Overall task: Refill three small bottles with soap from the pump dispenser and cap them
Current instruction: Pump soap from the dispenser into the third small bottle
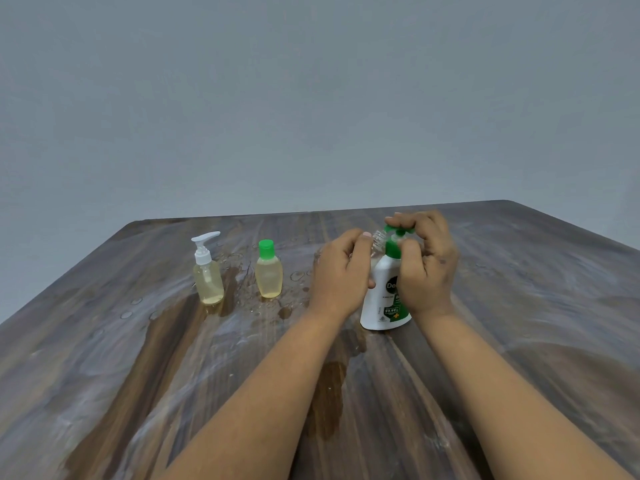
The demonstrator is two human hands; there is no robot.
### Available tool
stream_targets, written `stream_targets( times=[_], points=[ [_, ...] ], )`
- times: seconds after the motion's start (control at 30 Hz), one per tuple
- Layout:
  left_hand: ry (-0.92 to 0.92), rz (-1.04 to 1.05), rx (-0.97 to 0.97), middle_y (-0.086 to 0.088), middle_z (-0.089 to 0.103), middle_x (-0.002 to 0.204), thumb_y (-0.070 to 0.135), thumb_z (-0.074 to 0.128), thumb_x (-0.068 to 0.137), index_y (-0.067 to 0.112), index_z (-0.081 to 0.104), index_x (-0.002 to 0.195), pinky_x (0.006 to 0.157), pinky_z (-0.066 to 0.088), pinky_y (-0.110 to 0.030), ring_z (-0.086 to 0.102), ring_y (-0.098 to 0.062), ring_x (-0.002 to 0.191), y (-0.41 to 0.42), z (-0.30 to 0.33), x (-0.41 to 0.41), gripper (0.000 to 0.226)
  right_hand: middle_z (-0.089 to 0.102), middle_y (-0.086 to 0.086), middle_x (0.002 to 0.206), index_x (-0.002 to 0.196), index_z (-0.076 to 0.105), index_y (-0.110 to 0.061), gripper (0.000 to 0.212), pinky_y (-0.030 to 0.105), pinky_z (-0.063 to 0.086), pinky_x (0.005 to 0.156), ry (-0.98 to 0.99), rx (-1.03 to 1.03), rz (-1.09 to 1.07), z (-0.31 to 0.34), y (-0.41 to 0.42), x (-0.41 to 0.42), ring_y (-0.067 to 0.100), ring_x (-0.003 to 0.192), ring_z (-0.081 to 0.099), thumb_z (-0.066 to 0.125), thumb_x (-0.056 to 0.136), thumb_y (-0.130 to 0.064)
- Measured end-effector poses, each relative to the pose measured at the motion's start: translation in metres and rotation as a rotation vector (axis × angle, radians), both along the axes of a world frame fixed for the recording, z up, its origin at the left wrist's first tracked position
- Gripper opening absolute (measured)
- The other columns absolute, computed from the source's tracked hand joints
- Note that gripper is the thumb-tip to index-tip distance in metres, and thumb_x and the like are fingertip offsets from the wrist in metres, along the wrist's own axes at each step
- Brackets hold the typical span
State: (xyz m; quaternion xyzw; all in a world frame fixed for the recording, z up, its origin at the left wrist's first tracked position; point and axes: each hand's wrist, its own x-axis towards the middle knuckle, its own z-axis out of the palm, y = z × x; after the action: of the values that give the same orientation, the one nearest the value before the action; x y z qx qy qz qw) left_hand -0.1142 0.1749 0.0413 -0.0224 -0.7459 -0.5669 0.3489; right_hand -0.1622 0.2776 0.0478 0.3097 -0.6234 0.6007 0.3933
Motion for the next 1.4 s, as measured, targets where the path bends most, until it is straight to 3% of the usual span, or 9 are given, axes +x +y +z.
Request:
stream_targets(
  times=[0.13, 0.4, 0.53, 0.7, 0.87, 1.03, 1.2, 1.4],
  points=[
    [0.006, -0.009, 0.008, -0.016, 0.056, 0.067, 0.036, 0.042, 0.093, 0.002, 0.057, 0.080, 0.054, 0.054, -0.054, 0.056, -0.012, 0.045, 0.0004, -0.0004, 0.0010, 0.040, 0.058, -0.003, 0.089, 0.084, 0.070, -0.008, 0.030, 0.016, 0.045, 0.074, -0.020, 0.011, -0.019, -0.0012, -0.0003, -0.0019, 0.010, 0.088, 0.057, 0.042, 0.075, -0.007],
    [0.016, -0.001, -0.009, -0.006, 0.056, 0.060, 0.036, 0.042, 0.093, 0.010, 0.058, 0.075, 0.054, 0.053, -0.051, 0.057, -0.013, 0.044, 0.0014, 0.0011, 0.0032, 0.035, 0.061, 0.004, 0.099, 0.099, 0.069, -0.005, 0.039, 0.022, 0.047, 0.080, 0.035, 0.066, -0.027, 0.0005, 0.0015, 0.0010, 0.018, 0.096, 0.058, 0.040, 0.076, -0.017],
    [0.015, 0.011, -0.030, 0.003, 0.052, 0.055, 0.036, 0.042, 0.093, 0.017, 0.054, 0.068, 0.054, 0.052, -0.050, 0.057, -0.013, 0.044, 0.0023, 0.0018, 0.0041, 0.033, 0.060, 0.002, 0.096, 0.094, 0.071, -0.005, 0.037, 0.017, 0.046, 0.078, 0.025, 0.058, -0.040, -0.0004, 0.0012, 0.0005, 0.017, 0.092, 0.059, 0.040, 0.075, -0.016],
    [0.023, 0.013, -0.043, -0.003, 0.053, 0.056, 0.037, 0.041, 0.094, 0.011, 0.053, 0.071, 0.052, 0.052, -0.047, 0.057, -0.010, 0.044, 0.0029, 0.0016, 0.0040, 0.037, 0.061, 0.003, 0.092, 0.086, 0.071, -0.005, 0.029, 0.026, 0.049, 0.074, -0.015, 0.044, -0.044, -0.0001, 0.0001, -0.0010, 0.023, 0.091, 0.061, 0.045, 0.074, -0.001],
    [0.045, 0.029, -0.071, 0.005, 0.052, 0.053, 0.036, 0.042, 0.095, 0.025, 0.050, 0.064, 0.047, 0.047, -0.035, 0.056, -0.008, 0.043, 0.0020, 0.0010, 0.0032, 0.034, 0.060, 0.003, 0.095, 0.095, 0.070, -0.005, 0.038, 0.019, 0.046, 0.077, 0.041, 0.049, -0.034, 0.0016, 0.0006, 0.0030, 0.015, 0.091, 0.057, 0.040, 0.075, -0.017],
    [0.031, 0.028, -0.059, 0.006, 0.052, 0.053, 0.037, 0.042, 0.094, 0.025, 0.049, 0.063, 0.049, 0.050, -0.044, 0.057, -0.009, 0.043, 0.0020, 0.0004, 0.0026, 0.034, 0.059, 0.002, 0.094, 0.093, 0.070, -0.003, 0.039, 0.013, 0.043, 0.075, 0.037, 0.046, -0.040, 0.0010, 0.0009, 0.0014, 0.012, 0.088, 0.057, 0.039, 0.075, -0.018],
    [0.028, 0.016, -0.045, 0.003, 0.052, 0.054, 0.037, 0.041, 0.094, 0.017, 0.052, 0.067, 0.051, 0.052, -0.049, 0.057, -0.009, 0.043, 0.0021, 0.0004, 0.0032, 0.036, 0.060, 0.001, 0.091, 0.087, 0.071, -0.005, 0.031, 0.022, 0.046, 0.072, 0.006, 0.046, -0.055, -0.0012, 0.0002, -0.0016, 0.023, 0.088, 0.060, 0.043, 0.074, -0.006],
    [0.009, 0.016, -0.027, 0.004, 0.056, 0.056, 0.037, 0.040, 0.094, 0.025, 0.054, 0.066, 0.054, 0.054, -0.054, 0.058, -0.013, 0.045, 0.0028, 0.0018, 0.0036, 0.034, 0.057, 0.000, 0.098, 0.098, 0.069, -0.005, 0.035, 0.028, 0.049, 0.079, 0.065, 0.080, -0.060, -0.0003, 0.0013, 0.0003, 0.026, 0.094, 0.060, 0.044, 0.075, -0.009]
  ],
)
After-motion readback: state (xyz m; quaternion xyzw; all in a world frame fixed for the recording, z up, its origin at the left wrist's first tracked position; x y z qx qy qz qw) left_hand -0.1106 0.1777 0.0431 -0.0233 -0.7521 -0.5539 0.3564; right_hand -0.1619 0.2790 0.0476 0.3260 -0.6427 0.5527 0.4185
